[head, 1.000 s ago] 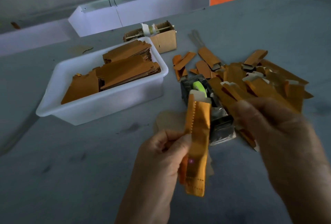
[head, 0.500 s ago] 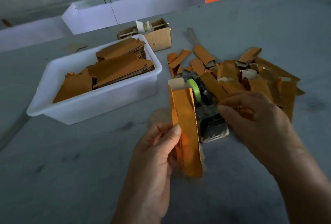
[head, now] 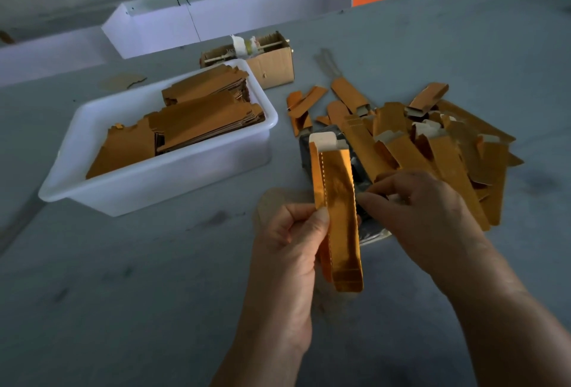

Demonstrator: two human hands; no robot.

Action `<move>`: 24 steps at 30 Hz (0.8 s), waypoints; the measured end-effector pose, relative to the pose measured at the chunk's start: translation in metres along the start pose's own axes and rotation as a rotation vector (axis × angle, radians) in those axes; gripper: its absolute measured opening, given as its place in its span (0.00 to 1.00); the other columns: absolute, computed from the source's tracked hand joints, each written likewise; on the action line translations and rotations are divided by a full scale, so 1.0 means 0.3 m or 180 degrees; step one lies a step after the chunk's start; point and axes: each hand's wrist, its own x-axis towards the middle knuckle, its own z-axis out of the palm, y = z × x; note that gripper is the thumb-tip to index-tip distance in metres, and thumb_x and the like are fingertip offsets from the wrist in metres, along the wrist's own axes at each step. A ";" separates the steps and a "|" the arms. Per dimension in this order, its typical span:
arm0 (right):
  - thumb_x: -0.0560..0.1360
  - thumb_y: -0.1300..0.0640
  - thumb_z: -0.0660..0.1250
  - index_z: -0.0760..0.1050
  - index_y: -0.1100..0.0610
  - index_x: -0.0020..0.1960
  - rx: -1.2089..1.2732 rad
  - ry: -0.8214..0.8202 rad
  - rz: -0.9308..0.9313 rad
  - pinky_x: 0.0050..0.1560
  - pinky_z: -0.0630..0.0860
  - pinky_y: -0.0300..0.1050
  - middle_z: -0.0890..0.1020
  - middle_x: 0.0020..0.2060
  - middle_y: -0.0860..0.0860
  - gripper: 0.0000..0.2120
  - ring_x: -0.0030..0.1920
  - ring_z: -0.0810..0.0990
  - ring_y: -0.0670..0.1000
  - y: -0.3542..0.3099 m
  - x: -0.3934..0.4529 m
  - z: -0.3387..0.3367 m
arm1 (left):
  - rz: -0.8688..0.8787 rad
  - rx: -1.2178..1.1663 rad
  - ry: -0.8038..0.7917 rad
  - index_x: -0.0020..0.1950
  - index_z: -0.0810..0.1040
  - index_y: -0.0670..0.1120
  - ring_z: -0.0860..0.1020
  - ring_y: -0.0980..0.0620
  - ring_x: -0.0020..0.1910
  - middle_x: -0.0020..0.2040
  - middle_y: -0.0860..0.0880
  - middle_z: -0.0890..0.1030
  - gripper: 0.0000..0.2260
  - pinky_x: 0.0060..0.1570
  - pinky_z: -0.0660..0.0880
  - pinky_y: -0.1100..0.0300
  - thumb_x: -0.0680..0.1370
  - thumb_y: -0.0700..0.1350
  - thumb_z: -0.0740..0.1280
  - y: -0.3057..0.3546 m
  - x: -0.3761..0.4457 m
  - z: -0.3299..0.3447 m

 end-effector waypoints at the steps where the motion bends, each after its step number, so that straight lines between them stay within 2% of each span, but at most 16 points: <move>1: 0.73 0.49 0.67 0.77 0.46 0.39 0.0121 -0.0018 -0.0030 0.42 0.73 0.41 0.78 0.43 0.43 0.04 0.47 0.76 0.47 -0.001 0.001 -0.003 | -0.0002 0.0011 -0.0013 0.39 0.82 0.46 0.77 0.37 0.44 0.47 0.31 0.81 0.05 0.50 0.73 0.34 0.70 0.47 0.69 -0.003 0.002 0.000; 3: 0.73 0.51 0.68 0.76 0.46 0.37 0.0285 -0.0052 -0.0031 0.33 0.67 0.33 0.76 0.36 0.39 0.06 0.37 0.76 0.41 0.000 0.004 -0.002 | 0.0020 0.0028 -0.0047 0.37 0.82 0.49 0.76 0.38 0.43 0.47 0.30 0.80 0.04 0.44 0.73 0.43 0.70 0.47 0.69 -0.013 0.009 0.000; 4: 0.73 0.52 0.68 0.77 0.46 0.37 0.0354 -0.0041 -0.0017 0.31 0.65 0.31 0.76 0.35 0.38 0.06 0.35 0.76 0.40 0.001 0.006 0.001 | 0.0044 0.0046 -0.0068 0.37 0.82 0.49 0.76 0.39 0.42 0.47 0.30 0.80 0.04 0.41 0.72 0.46 0.71 0.47 0.69 -0.020 0.014 -0.002; 7: 0.72 0.55 0.68 0.77 0.48 0.36 0.0822 0.0118 0.0026 0.32 0.65 0.29 0.77 0.36 0.40 0.07 0.38 0.76 0.32 0.001 0.002 0.023 | 0.0139 0.0189 -0.0073 0.39 0.81 0.47 0.76 0.41 0.40 0.45 0.31 0.80 0.06 0.39 0.70 0.50 0.75 0.43 0.68 -0.036 0.026 -0.008; 9: 0.71 0.55 0.69 0.79 0.51 0.35 0.1632 0.0163 0.0248 0.36 0.71 0.30 0.81 0.37 0.44 0.06 0.40 0.78 0.36 0.003 -0.008 0.035 | 0.0184 0.0293 -0.0105 0.41 0.80 0.45 0.76 0.43 0.39 0.45 0.32 0.80 0.05 0.37 0.70 0.53 0.77 0.43 0.67 -0.044 0.028 -0.012; 11: 0.71 0.54 0.69 0.81 0.52 0.37 0.2180 0.0159 0.0500 0.44 0.75 0.37 0.82 0.41 0.43 0.05 0.45 0.80 0.42 0.012 -0.021 0.036 | 0.0265 0.0370 -0.0165 0.42 0.79 0.44 0.76 0.48 0.36 0.40 0.37 0.81 0.05 0.34 0.72 0.58 0.77 0.43 0.67 -0.049 0.028 -0.014; 13: 0.71 0.53 0.69 0.80 0.52 0.38 0.1923 0.0301 0.0479 0.47 0.73 0.41 0.81 0.48 0.41 0.04 0.50 0.78 0.44 0.030 -0.032 0.036 | 0.0356 0.0449 -0.0196 0.42 0.79 0.44 0.76 0.55 0.32 0.34 0.45 0.80 0.05 0.30 0.71 0.64 0.77 0.43 0.67 -0.046 0.027 -0.014; 15: 0.71 0.53 0.69 0.78 0.49 0.36 0.1277 0.0498 0.0265 0.44 0.70 0.37 0.76 0.54 0.41 0.05 0.51 0.75 0.41 0.036 -0.048 0.037 | 0.0366 0.0483 -0.0206 0.41 0.79 0.44 0.75 0.57 0.31 0.33 0.49 0.80 0.05 0.29 0.70 0.66 0.77 0.42 0.67 -0.042 0.025 -0.010; 17: 0.71 0.52 0.69 0.76 0.47 0.36 0.0916 0.0586 0.0112 0.43 0.69 0.36 0.74 0.55 0.42 0.05 0.53 0.74 0.44 0.032 -0.065 0.038 | 0.0353 0.0528 -0.0187 0.42 0.79 0.44 0.76 0.57 0.31 0.34 0.48 0.80 0.05 0.30 0.71 0.67 0.77 0.42 0.68 -0.039 0.024 -0.007; 19: 0.70 0.51 0.68 0.76 0.47 0.37 0.0782 0.0592 0.0058 0.45 0.71 0.38 0.73 0.55 0.42 0.04 0.56 0.74 0.47 0.030 -0.075 0.041 | 0.0309 0.0509 -0.0174 0.43 0.79 0.43 0.77 0.54 0.34 0.37 0.42 0.81 0.05 0.32 0.72 0.65 0.77 0.43 0.67 -0.037 0.023 -0.009; 22: 0.69 0.51 0.67 0.74 0.46 0.35 0.0511 0.0670 -0.0013 0.50 0.73 0.43 0.72 0.55 0.42 0.05 0.57 0.74 0.49 0.026 -0.084 0.048 | 0.0183 0.0401 -0.0171 0.44 0.79 0.44 0.78 0.43 0.42 0.45 0.35 0.82 0.05 0.41 0.72 0.53 0.77 0.43 0.67 -0.034 0.021 -0.011; 24: 0.70 0.52 0.68 0.73 0.46 0.35 0.0435 0.0697 -0.0017 0.50 0.73 0.42 0.72 0.55 0.42 0.07 0.57 0.74 0.49 0.028 -0.089 0.055 | 0.0161 0.0336 -0.0116 0.43 0.79 0.44 0.78 0.37 0.45 0.47 0.34 0.82 0.04 0.45 0.72 0.46 0.77 0.43 0.67 -0.029 0.019 -0.006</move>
